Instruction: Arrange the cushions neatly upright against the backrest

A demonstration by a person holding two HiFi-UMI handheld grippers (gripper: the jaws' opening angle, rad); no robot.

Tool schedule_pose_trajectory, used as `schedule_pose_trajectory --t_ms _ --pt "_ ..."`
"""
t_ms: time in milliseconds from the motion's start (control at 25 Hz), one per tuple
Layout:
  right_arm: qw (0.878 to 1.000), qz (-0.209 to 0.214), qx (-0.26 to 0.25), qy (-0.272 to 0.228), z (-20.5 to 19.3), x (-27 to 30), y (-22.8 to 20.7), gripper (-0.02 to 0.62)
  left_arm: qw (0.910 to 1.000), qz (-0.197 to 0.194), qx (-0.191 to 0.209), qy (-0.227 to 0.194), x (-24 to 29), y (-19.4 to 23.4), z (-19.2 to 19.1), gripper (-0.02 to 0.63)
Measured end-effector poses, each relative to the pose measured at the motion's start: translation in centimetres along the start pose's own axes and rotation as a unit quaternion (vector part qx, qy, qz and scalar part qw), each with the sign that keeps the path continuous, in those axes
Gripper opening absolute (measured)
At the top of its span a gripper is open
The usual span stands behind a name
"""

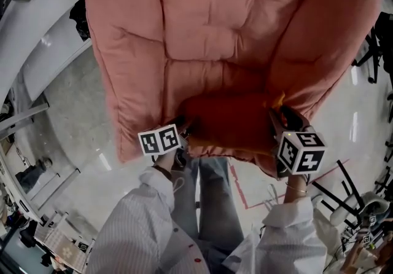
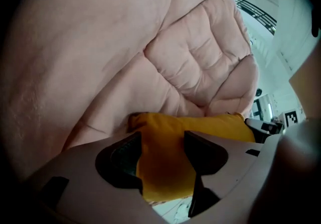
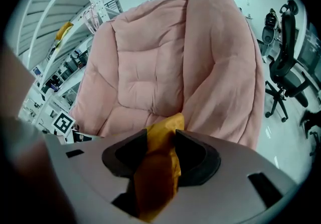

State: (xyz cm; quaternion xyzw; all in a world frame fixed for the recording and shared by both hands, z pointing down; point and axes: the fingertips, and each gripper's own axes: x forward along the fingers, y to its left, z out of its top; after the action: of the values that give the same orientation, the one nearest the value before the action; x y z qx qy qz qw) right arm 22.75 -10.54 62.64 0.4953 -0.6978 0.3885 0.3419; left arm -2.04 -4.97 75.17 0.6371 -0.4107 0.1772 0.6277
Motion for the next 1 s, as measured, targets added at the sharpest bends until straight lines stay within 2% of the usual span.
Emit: schedule_pose_trajectory --t_ms 200,480,680,840,1000 --pt "1.0 0.002 -0.002 -0.001 -0.3 0.1 -0.2 0.138 0.9987 -0.022 -0.044 0.013 1.0 0.7 -0.8 0.32" --pt "1.0 -0.002 -0.003 0.005 -0.7 0.6 -0.3 0.138 0.9962 -0.045 -0.072 0.02 1.9 0.8 -1.3 0.325" --pt "1.0 0.006 -0.004 0.011 -0.9 0.9 -0.2 0.133 0.9962 -0.047 -0.072 0.015 2.0 0.4 -1.2 0.277" --pt "1.0 0.014 -0.012 0.019 -1.1 0.9 0.2 0.076 0.9975 -0.037 -0.059 0.017 1.7 0.1 -1.3 0.225" --pt "1.0 0.015 -0.021 0.017 -1.1 0.7 0.5 0.048 0.9988 -0.024 -0.038 0.019 1.7 -0.3 -1.2 0.189"
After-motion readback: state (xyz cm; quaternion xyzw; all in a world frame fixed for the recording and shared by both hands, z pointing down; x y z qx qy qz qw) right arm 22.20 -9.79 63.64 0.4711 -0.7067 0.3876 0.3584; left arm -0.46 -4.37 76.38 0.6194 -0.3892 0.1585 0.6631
